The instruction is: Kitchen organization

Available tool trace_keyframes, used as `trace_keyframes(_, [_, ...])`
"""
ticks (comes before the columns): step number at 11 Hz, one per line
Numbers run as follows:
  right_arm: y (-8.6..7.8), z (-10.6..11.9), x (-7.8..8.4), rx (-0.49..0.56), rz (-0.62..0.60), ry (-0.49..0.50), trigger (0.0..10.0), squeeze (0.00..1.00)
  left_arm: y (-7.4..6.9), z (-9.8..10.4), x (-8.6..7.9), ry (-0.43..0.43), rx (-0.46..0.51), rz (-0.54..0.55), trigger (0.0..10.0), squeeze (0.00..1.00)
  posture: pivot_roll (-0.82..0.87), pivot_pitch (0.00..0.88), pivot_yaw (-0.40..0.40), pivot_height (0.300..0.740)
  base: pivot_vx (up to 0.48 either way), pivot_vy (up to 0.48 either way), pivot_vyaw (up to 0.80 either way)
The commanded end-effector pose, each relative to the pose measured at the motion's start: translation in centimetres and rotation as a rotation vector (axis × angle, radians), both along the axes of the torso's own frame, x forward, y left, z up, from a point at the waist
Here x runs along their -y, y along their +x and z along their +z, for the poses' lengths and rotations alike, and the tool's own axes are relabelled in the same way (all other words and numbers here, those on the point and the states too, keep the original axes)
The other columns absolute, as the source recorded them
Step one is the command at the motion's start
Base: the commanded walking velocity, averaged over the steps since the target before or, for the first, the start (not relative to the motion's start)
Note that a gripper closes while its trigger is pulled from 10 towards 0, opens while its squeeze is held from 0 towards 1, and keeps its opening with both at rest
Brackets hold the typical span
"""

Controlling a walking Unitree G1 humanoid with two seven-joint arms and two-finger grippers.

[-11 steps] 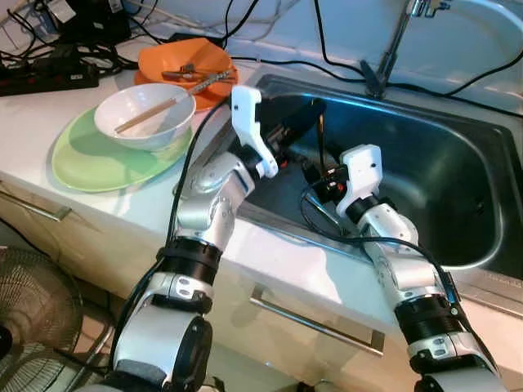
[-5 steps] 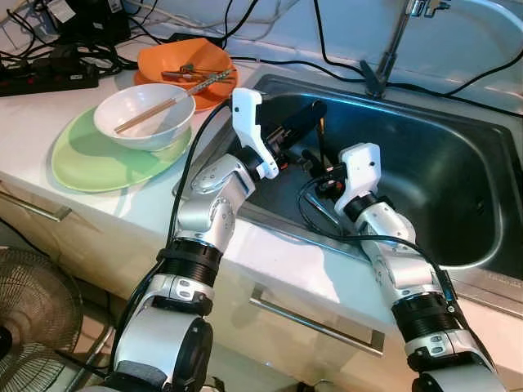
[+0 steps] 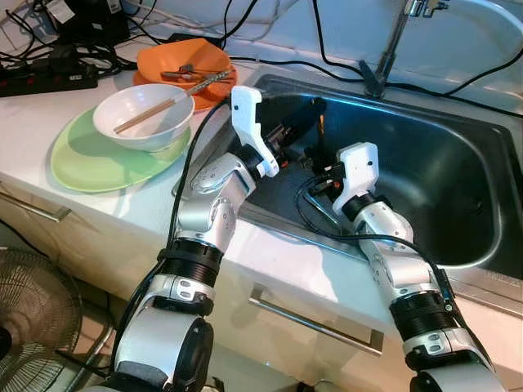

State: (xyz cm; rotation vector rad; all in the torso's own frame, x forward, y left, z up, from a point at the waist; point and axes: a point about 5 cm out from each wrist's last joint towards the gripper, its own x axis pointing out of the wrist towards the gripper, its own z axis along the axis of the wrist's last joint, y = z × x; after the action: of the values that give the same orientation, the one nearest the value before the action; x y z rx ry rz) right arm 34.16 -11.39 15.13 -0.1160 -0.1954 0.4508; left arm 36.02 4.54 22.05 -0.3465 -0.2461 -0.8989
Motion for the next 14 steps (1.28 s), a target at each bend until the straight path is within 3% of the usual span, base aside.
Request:
trace_keyframes(1, [0.0, -0.4, -0.3, -0.014, 0.010, -0.010, 0.0, 0.00, 0.0, 0.5, 0.2, 0.002, 0.020, 0.007, 10.0, 1.00, 0.04, 0.057, 0.009, 0.740, 0.000, 0.000, 0.00])
trace_keyframes(5, [0.3, -0.7, 0.1, -0.016, -0.033, -0.037, 0.0, 0.00, 0.1, 0.7, -0.3, -0.034, 0.006, 0.023, 10.0, 1.00, 0.04, 0.060, 0.009, 0.740, 0.000, 0.000, 0.00])
trace_keyframes(7, [1.0, -0.6, 0.9, -0.032, -0.095, -0.043, 0.0, 0.00, 0.4, 1.1, -0.9, -0.110, -0.012, 0.044, 10.0, 1.00, 0.04, 0.058, 0.009, 0.740, 0.000, 0.000, 0.00])
trace_keyframes(8, [1.5, -0.8, 1.4, -0.049, -0.142, -0.056, 0.0, 0.00, 0.4, 1.1, -1.2, -0.123, -0.015, 0.046, 10.0, 0.00, 0.04, 0.057, 0.007, 0.740, 0.000, 0.000, 0.00])
trace_keyframes(9, [2.0, -0.6, 1.8, -0.054, -0.170, -0.049, 0.0, 0.00, 0.3, 0.8, -1.5, -0.115, -0.023, 0.057, 10.0, 0.00, 0.05, 0.057, 0.007, 0.740, 0.000, 0.000, 0.00])
trace_keyframes(10, [2.7, -0.1, 2.4, -0.054, -0.215, -0.068, 10.0, 0.00, 0.2, -0.1, -2.0, -0.097, -0.046, 0.081, 10.0, 0.00, 0.04, 0.058, 0.009, 0.740, 0.000, 0.000, 0.00])
trace_keyframes(14, [4.4, 1.8, 4.6, -0.036, -0.324, -0.075, 10.0, 0.00, -0.1, -2.9, -3.0, 0.036, -0.118, 0.163, 10.0, 0.00, 0.04, 0.059, 0.005, 0.740, 0.000, 0.000, 0.00])
